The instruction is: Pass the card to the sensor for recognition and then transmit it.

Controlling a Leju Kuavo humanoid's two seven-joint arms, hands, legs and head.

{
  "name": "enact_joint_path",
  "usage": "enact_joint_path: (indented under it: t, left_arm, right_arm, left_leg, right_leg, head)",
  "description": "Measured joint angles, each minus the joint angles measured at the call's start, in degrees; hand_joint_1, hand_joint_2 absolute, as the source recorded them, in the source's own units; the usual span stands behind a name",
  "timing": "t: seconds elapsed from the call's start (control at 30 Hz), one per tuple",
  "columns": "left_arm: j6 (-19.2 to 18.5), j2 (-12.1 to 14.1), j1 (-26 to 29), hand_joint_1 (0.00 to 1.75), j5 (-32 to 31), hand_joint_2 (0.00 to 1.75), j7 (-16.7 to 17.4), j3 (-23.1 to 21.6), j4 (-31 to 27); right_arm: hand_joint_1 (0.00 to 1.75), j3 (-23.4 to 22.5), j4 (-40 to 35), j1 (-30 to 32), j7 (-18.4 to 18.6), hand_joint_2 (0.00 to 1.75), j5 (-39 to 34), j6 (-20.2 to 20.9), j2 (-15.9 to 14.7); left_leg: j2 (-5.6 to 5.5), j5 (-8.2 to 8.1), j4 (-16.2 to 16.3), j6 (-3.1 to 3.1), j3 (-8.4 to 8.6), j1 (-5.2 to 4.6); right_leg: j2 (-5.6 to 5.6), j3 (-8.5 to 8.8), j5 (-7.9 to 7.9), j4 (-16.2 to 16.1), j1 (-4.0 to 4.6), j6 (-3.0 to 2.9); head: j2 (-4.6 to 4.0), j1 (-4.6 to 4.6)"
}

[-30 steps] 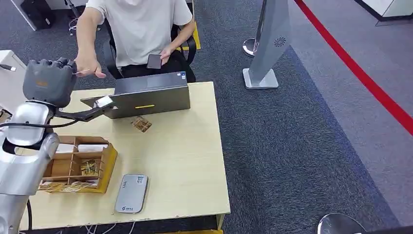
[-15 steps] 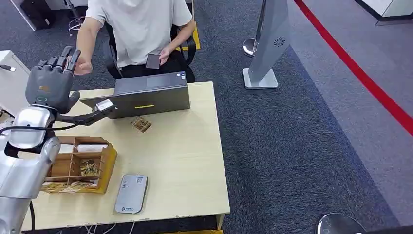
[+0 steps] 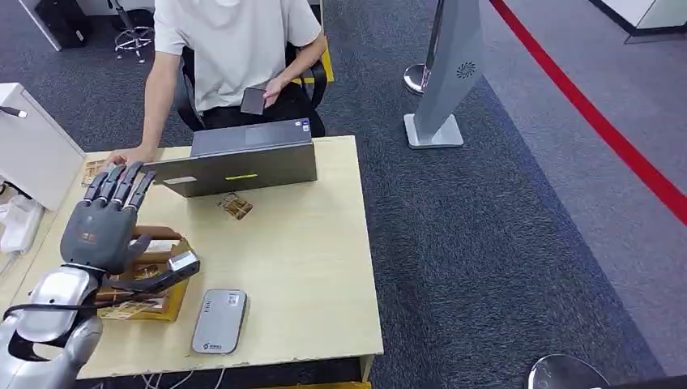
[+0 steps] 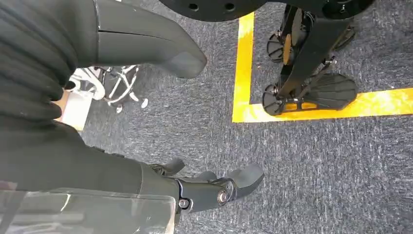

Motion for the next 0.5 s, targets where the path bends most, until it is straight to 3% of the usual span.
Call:
enact_joint_path:
  t: [0.13,0.37,0.5]
  left_arm:
    - [0.2,0.4,1.8,0.00,0.2,1.75,-0.4,0.3,-1.8]
    - [4.5,1.1,16.0,0.00,0.0,1.75,-1.6,1.8,-10.3]
    - [5.0,1.7,23.3,0.00,0.4,1.75,-1.5,2.9,-13.6]
  right_arm:
    - [0.00,-0.1,0.0,0.0,-0.3,1.75,0.0,0.1,0.1]
    - [0.00,-0.9,-0.1,0.1,-0.7,1.75,0.0,0.2,0.2]
    - [0.00,-1.4,-0.3,0.3,-0.8,1.75,0.2,0.2,0.2]
  left_leg:
    - [0.03,0.02,0.0,0.02,0.04,-0.01]
    - [0.17,-0.13,0.0,0.01,0.05,-0.01]
    - [0.16,-0.19,0.0,0.07,0.04,0.00]
  right_leg:
    - [0.03,0.04,0.06,0.0,0.00,0.01]
    - [0.18,-0.02,-0.06,0.0,0.00,0.00]
    - [0.15,-0.02,-0.13,0.0,0.00,-0.01]
  head:
    - [0.00,0.02]
    - [0.00,0.00]
    - [0.00,0.00]
